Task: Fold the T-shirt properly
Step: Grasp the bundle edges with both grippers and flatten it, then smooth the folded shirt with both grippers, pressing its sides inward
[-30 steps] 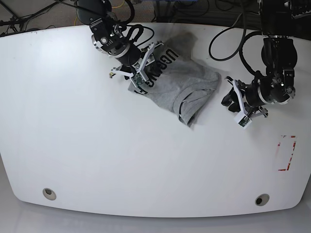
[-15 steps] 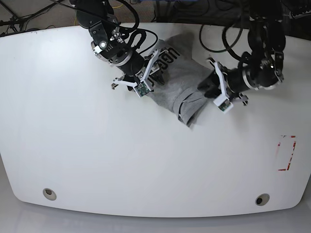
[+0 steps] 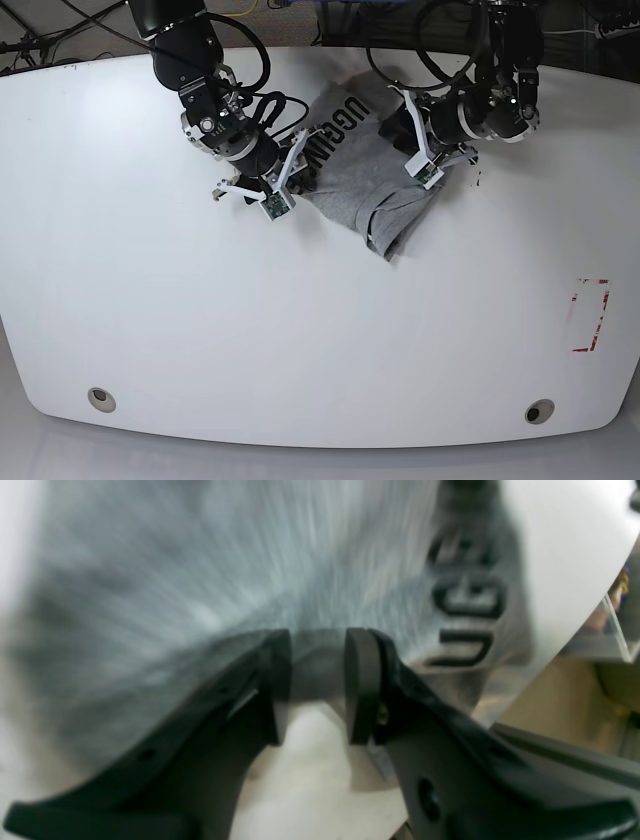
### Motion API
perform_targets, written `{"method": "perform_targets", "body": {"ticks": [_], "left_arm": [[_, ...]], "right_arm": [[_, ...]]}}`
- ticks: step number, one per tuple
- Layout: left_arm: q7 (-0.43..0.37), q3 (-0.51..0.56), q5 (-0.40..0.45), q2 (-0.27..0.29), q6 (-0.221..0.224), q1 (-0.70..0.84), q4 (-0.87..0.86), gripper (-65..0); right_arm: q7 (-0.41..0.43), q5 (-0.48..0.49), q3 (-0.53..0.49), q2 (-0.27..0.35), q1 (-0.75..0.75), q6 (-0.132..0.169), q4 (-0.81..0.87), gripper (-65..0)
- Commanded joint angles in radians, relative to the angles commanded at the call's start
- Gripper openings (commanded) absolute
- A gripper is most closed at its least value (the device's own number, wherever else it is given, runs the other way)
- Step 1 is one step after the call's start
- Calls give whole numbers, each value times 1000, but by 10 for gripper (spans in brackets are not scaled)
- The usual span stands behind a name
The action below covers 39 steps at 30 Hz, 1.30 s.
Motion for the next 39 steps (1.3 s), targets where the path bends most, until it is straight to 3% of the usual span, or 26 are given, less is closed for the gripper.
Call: {"method": "perform_targets", "body": {"ticks": [5,16,22,27,31,39], "left_arm": [[-37,0,28,-31,0,-52,-52,-485],[-40,2,25,-114,0,-226,-193,-485],[-40,2,25,-138,0,-270,-222,-485],[-37,-5,25,-164,0,-273,-176,-485],[-35,-6,23,-186,0,-270,-75,-485],[-26,15,23,-161,0,-161,120,-485]], "right_arm": [[14,-2,3,0,-43,0,0,-441],[75,-2,0,-9,-181,-6,23,-441],[91,-2,0,-61,-219,-8,44,-441],[83,0,-2,-68,-255,-8,129,-441],[18,9,2,-68,-252,-8,213,-441],[-78,11,3,-89,-137,-9,261,-441]]}}
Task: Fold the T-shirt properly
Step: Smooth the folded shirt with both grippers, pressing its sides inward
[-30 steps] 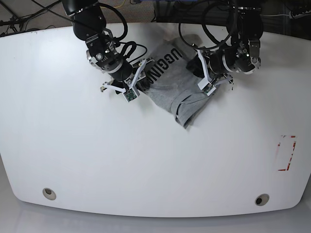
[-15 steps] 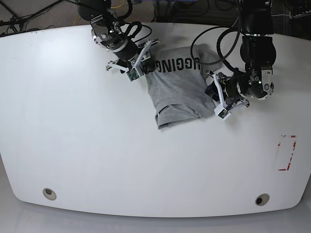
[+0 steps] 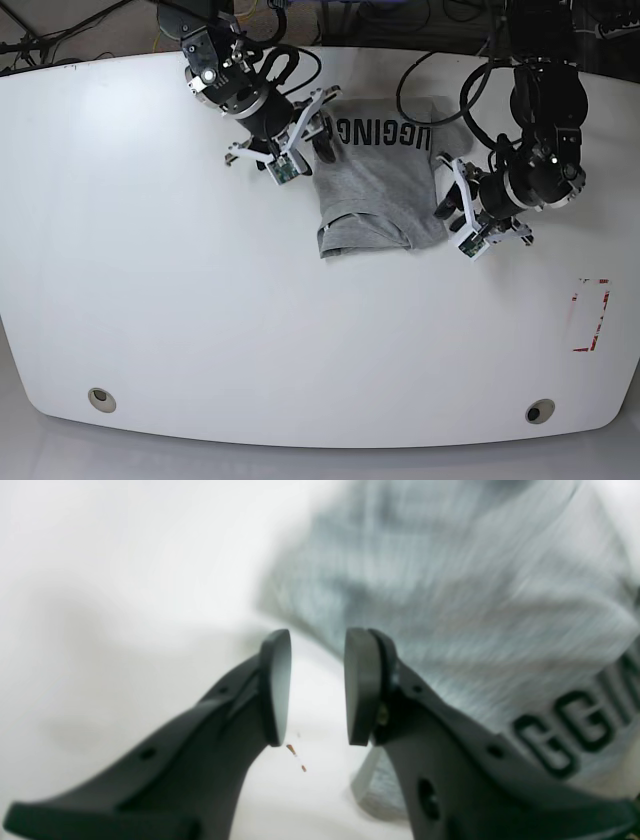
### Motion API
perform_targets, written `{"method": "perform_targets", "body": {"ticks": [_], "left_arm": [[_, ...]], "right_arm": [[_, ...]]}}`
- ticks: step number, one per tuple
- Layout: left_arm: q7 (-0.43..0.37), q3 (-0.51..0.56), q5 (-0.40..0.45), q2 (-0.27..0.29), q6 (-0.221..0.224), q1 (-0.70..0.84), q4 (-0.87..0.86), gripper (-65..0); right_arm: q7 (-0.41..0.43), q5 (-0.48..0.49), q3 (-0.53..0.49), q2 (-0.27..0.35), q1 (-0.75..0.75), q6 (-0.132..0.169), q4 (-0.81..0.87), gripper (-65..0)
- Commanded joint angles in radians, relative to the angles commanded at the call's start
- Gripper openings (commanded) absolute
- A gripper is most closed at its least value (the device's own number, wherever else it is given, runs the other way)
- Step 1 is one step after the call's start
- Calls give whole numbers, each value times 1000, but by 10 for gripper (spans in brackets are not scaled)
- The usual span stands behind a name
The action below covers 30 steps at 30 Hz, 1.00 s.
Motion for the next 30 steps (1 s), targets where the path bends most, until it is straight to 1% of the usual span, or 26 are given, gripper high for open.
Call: {"method": "perform_targets", "body": {"ticks": [4,8,11,14,19,22,26,30], "left_arm": [[0,18,2,43,0,49,44,-485],[-2,28,5,78,0,106,48,-485],[-6,28,9,107,0,140,43,-485],[-6,28,6,118,0,176,46,-485],[-8,26,5,118,0,219,46,-485],[-8,26,6,118,0,236,46,-485],[-9,26,8,112,0,245,43,-485],[-35,26,9,106,0,245,14,-485]], "right_arm": [[-34,-9,2,-31,71,0,-34,-441],[-55,0,-3,-55,140,0,-69,-441],[-71,0,-5,-89,193,2,-118,-441],[-72,0,-3,-117,224,5,-169,-441],[-66,-6,-5,-149,253,8,-264,-441],[-32,-9,-6,-161,275,8,-334,-441],[49,-9,-6,-163,293,8,-436,-441],[95,-9,-6,-163,348,8,-546,-441]]}}
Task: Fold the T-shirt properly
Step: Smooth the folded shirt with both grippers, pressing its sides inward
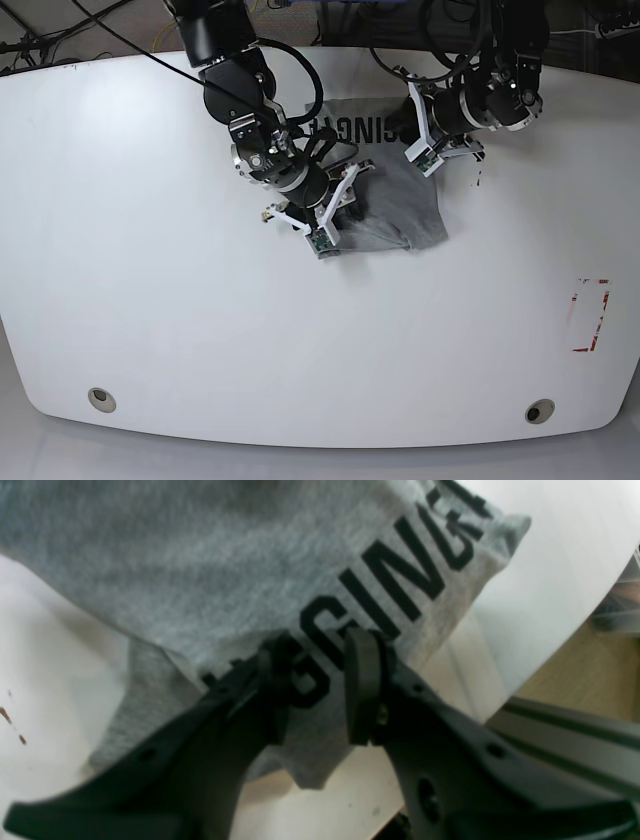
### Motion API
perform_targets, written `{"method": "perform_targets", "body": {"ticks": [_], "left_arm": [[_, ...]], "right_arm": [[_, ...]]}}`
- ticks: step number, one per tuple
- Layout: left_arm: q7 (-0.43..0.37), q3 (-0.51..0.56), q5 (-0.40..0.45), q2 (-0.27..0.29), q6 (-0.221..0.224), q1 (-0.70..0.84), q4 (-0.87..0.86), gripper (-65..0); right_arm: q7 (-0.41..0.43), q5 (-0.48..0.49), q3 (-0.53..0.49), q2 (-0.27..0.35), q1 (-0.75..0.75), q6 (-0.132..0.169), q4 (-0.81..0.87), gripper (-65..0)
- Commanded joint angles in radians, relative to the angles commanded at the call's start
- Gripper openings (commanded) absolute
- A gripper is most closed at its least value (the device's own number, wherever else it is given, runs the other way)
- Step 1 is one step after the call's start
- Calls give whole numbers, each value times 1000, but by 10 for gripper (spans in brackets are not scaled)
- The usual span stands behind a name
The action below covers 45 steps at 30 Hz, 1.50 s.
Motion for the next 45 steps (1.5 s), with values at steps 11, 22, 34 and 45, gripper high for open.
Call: {"method": "perform_targets", "body": {"ticks": [11,22,34,45], "left_arm": [[-117,86,-3,-109,0,-2,-120,-485],[-120,91,-9,-118,0,-8,-18,-485],[-118,72,0,-18,0,-74,86,-485],[-123,207,0,12,486,-129,84,-254]], "right_arm": [[-40,8,8,3,106,-2,-21,-441],[-184,8,11,9,101,-5,186,-441],[-270,9,153,37,-28,0,422,-441],[-276,9,204,89,-104,2,482,-441]]}}
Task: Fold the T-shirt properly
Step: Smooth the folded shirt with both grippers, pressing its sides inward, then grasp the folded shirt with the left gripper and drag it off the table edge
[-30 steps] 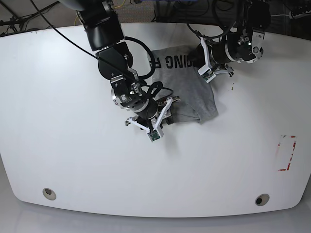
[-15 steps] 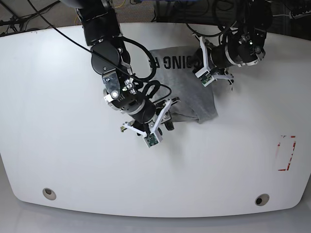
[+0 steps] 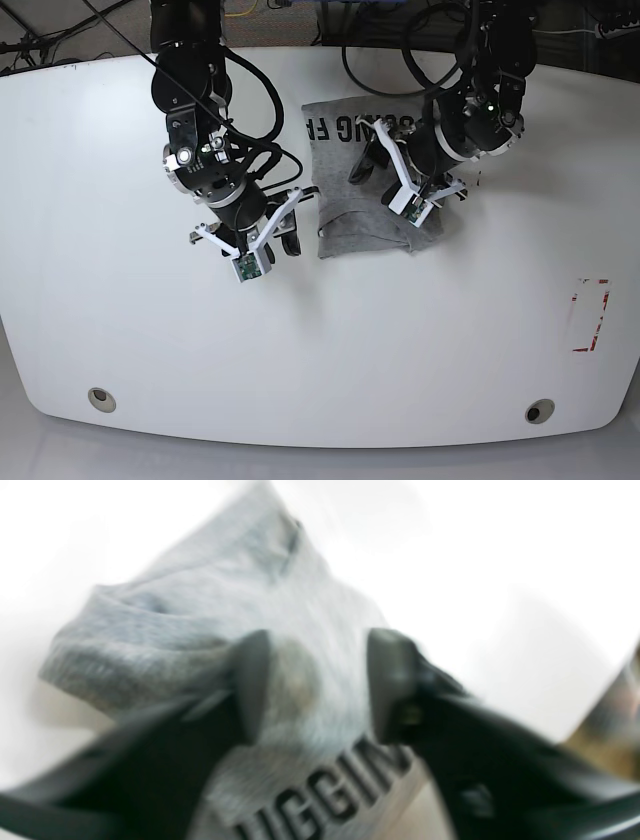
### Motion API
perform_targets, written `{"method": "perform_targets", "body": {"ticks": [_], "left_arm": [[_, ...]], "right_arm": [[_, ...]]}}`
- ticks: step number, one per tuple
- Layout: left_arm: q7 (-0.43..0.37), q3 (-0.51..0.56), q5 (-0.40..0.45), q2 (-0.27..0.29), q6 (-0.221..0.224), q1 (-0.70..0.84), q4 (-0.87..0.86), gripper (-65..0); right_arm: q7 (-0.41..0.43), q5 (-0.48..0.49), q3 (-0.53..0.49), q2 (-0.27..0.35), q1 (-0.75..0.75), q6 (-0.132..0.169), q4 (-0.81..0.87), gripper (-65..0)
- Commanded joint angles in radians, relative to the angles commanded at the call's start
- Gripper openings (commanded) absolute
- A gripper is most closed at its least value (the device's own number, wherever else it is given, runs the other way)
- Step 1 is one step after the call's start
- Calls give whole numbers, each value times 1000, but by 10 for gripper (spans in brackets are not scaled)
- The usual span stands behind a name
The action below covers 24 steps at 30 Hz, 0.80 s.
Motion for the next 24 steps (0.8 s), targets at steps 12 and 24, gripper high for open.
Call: {"method": "perform_targets", "body": {"ticks": [12,24], "left_arm": [[-2,123,21,0,224,-34,-9,-293],[-26,247,308,32,250,2,-57,-308]], "right_arm": [[6,0,46,-5,-31,0,-2,-441],[6,0,57,-2,-46,0,-2,-441]]}}
